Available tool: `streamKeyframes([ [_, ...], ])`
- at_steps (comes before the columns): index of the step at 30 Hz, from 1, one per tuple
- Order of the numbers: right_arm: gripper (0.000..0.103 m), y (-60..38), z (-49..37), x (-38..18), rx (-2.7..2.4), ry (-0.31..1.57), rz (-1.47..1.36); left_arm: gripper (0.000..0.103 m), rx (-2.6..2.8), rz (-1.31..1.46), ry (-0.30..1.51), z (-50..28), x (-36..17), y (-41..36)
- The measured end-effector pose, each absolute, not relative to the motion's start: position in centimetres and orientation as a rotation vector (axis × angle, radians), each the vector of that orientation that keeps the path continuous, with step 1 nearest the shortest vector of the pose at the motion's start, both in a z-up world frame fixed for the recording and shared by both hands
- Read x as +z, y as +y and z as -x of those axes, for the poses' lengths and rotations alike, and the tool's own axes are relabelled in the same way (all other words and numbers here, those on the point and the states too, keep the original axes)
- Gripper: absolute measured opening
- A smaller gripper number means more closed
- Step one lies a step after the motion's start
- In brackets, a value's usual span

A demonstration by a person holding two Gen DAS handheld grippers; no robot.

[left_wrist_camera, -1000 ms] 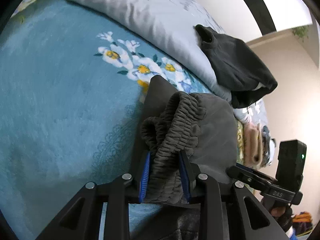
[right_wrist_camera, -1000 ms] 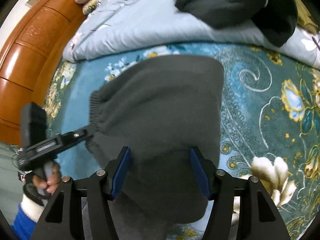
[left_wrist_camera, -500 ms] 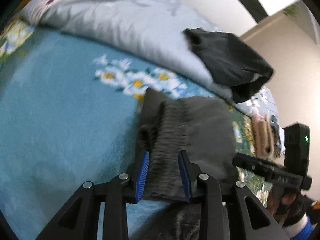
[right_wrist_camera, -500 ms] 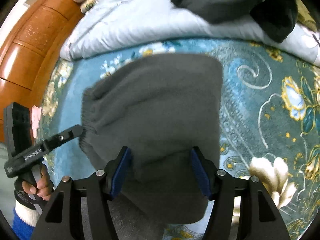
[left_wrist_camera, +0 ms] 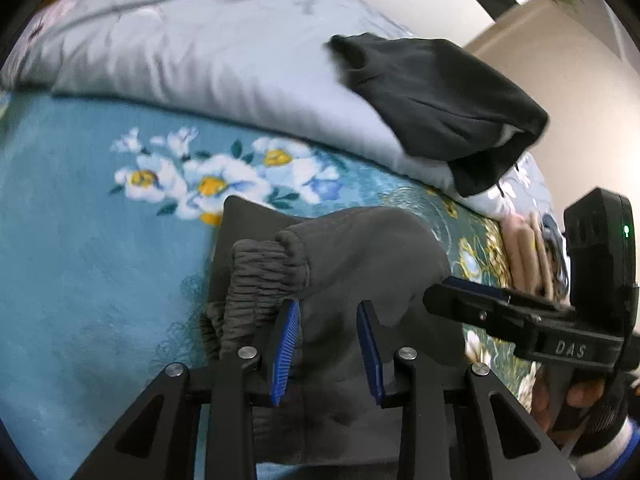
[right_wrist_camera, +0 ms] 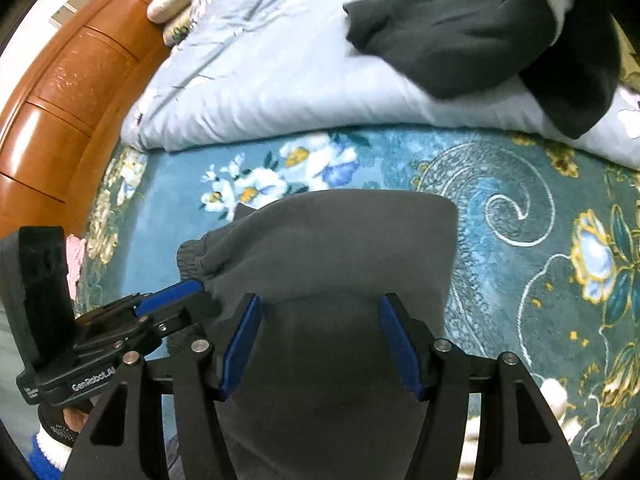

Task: Fold clothes

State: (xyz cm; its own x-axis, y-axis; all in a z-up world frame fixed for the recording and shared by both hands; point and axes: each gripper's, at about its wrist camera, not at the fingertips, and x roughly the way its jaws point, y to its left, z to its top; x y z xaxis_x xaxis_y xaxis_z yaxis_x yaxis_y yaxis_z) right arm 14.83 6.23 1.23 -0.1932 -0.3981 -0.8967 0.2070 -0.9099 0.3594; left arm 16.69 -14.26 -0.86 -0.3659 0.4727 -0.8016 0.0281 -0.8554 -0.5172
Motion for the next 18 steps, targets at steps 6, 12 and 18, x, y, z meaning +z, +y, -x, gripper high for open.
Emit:
streamKeyframes([
  [6,0.064,5.8,-13.7,-0.8,-2.126,-0.226,-1.736,0.034,2.280,1.583,-0.706,-16.3,-2.2,-14.3],
  [12,0.067,5.6,-13.6,-0.8,-2.110,-0.194,-1.737,0.034,2.268,1.583,-0.802,-16.5,-1.8,-15.0],
  [18,0.067,5.7,-14.9,1.1,-2.132,-0.135,-1.669,0.063,2.346,1.507,-0.701,-17.8,0.7,-14.2],
])
